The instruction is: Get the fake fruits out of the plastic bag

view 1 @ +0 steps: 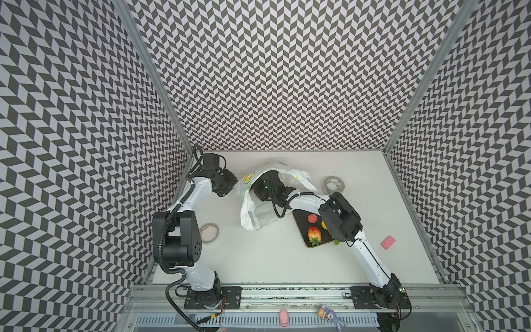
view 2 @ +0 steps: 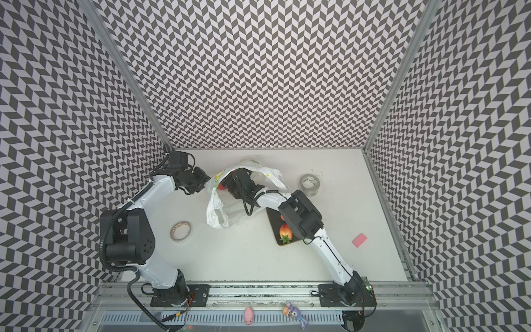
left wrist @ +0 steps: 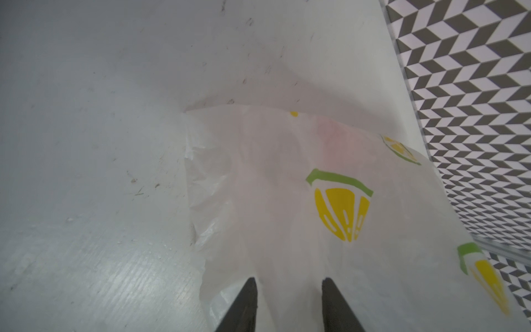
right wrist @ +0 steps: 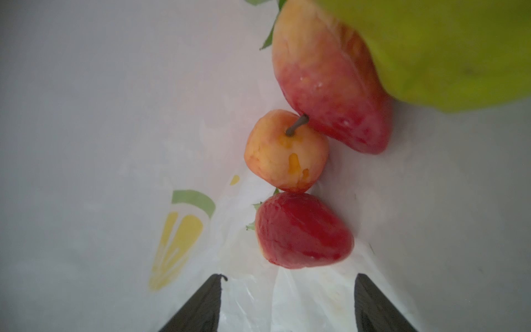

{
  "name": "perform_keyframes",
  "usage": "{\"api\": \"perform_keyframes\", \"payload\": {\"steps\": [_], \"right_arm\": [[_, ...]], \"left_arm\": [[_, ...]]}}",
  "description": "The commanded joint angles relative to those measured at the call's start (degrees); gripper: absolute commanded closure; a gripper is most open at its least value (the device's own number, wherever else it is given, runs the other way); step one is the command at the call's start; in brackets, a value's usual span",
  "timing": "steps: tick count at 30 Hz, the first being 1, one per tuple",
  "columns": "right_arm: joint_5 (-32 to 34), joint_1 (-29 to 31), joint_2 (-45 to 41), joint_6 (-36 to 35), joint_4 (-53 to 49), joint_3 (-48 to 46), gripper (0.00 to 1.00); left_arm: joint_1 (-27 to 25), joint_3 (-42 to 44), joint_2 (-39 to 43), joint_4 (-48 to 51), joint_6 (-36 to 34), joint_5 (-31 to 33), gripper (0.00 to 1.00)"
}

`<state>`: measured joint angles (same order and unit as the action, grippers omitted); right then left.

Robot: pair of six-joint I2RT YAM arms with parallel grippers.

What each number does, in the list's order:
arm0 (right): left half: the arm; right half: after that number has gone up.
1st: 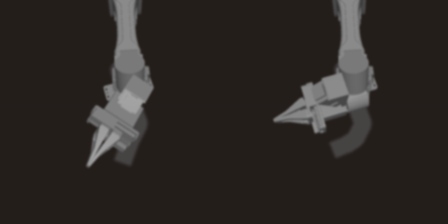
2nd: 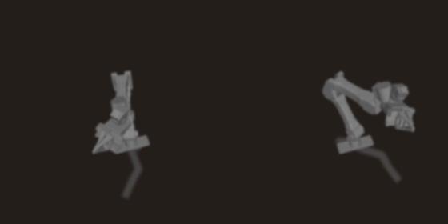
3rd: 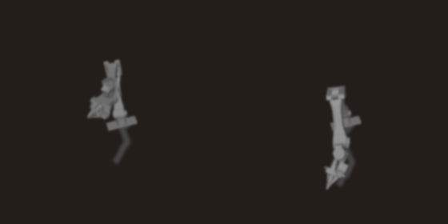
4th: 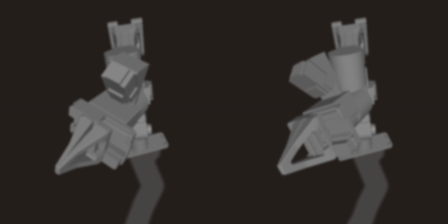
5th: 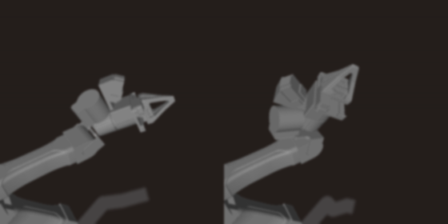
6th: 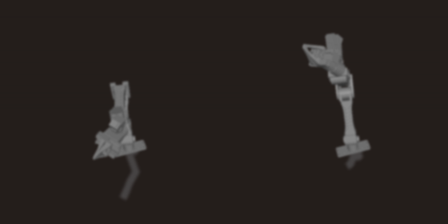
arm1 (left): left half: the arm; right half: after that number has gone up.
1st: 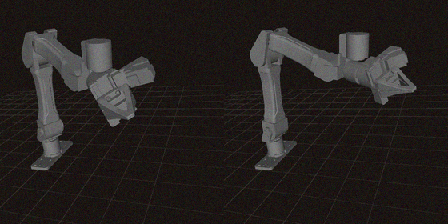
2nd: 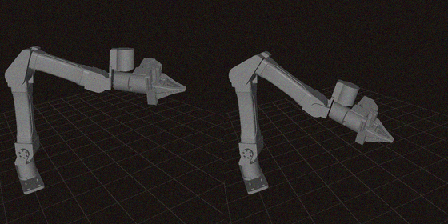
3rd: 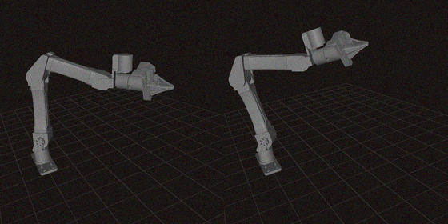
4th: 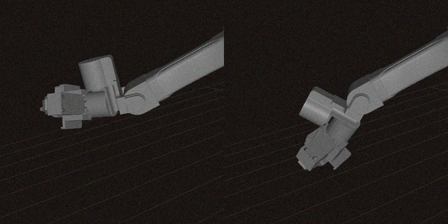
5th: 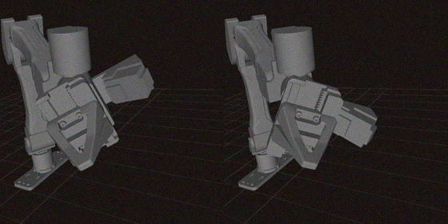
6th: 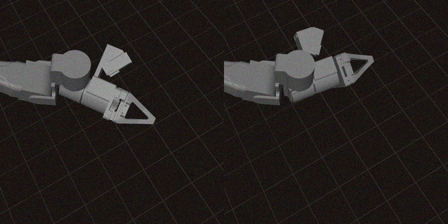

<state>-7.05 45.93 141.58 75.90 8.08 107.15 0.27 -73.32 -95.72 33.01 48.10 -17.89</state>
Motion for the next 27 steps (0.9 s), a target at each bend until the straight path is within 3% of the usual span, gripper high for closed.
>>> {"api": "perform_keyframes", "payload": {"steps": [1, 5, 9, 23, 27], "right_arm": [[1.23, -0.06, 2.44, 0.68, -1.29, 3.93, 0.27], [1.25, -0.05, 4.03, 1.62, -2.18, 5.95, 0.26], [1.43, 0.12, 4.66, 2.66, -2.35, 5.94, 0.25], [0.54, 0.21, 5.37, 3.64, -2.76, 6.53, 0.16], [1.14, 0.21, 5.05, 3.51, -3.02, 5.68, 0.29]], "left_arm": [[-0.59, -2.17, 0.12, -0.45, -1.73, -1.08, 0.75], [-1.16, -1.75, 0.51, -0.89, -2.84, -2.04, 0.91], [-2.41, -2.73, 0.44, -0.87, -4.77, -2.52, 0.99], [-9.38, -5.43, 2.54, -0.32, -7.05, -4.94, 1.0], [-9.77, -4.9, 3.68, -0.36, -7.29, -4.19, 1.0]]}}
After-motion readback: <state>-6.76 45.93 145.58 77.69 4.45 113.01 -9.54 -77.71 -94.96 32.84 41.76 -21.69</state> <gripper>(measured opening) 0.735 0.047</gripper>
